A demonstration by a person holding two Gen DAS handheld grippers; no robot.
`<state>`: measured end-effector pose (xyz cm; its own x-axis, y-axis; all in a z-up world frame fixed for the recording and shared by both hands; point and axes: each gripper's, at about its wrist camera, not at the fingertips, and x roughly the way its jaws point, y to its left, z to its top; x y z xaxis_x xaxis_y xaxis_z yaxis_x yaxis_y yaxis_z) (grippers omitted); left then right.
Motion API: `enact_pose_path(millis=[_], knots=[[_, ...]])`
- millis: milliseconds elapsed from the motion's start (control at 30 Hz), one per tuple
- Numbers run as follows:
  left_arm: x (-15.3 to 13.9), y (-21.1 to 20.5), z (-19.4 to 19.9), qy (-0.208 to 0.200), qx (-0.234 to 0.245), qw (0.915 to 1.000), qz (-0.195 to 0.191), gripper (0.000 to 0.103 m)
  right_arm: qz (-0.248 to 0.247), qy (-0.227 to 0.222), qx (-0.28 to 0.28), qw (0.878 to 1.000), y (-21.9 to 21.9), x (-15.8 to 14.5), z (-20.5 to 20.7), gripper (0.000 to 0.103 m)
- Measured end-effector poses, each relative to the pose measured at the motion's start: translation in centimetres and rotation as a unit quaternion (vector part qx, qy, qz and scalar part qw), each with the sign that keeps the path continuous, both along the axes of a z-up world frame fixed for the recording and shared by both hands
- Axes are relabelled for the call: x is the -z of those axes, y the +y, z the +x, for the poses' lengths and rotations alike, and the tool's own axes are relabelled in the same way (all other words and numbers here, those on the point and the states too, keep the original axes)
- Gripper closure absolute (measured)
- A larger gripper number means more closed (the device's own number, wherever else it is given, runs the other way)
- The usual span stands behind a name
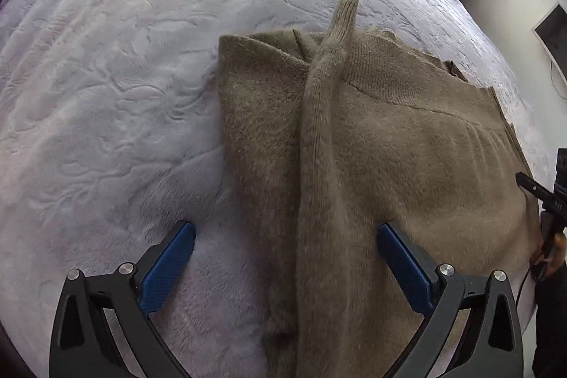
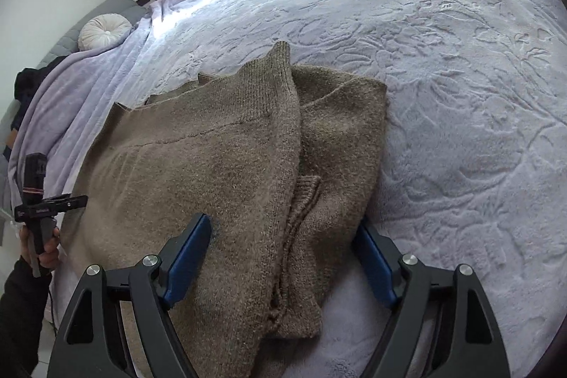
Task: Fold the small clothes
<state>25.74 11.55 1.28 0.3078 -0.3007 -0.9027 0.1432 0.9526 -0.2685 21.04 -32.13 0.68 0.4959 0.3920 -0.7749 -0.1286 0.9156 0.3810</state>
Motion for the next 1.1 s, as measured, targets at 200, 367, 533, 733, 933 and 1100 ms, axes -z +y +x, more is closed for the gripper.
enact_pose_path(millis=[200,367,533,733,933,1100], knots=[[0.7,-0.7,1.1,-0.006,0.005,0.9998,-0.020,0.000,0.004,-0.013,-0.010,1.000,0.6,0.2,0.2,0.028],[-0.5,-2.4,0.6,-0.013,0.039,0.9976,-0.056,0.054,0.031,-0.007,-0.034,0.999,1.5,-0.1,0.4,0.064],[0.9,-1.8,1.7,0.010,0.017,0.9959,-0.088,0.034,0.078,0.013,-0.019,0.997,0.6,1.2,1.0,0.053],[-0.4,-2.2,1.5,-0.003,0.008,0.9963,-0.086,0.085,0.051,0.021,-0.025,0.998,1.8,0.3,1.3,0.077],[-4.4,-2.2,0.0,-0.030,0.006,0.9972,-0.069,0.087,0.059,-0.010,-0.010,0.998,2.1,-4.3,0.2,0.079],[-8.6,-1.9,-2.2,-0.031,0.015,0.9967,-0.074,0.087,0.035,-0.016,-0.025,0.999,3.0,-8.5,-1.4,0.079]])
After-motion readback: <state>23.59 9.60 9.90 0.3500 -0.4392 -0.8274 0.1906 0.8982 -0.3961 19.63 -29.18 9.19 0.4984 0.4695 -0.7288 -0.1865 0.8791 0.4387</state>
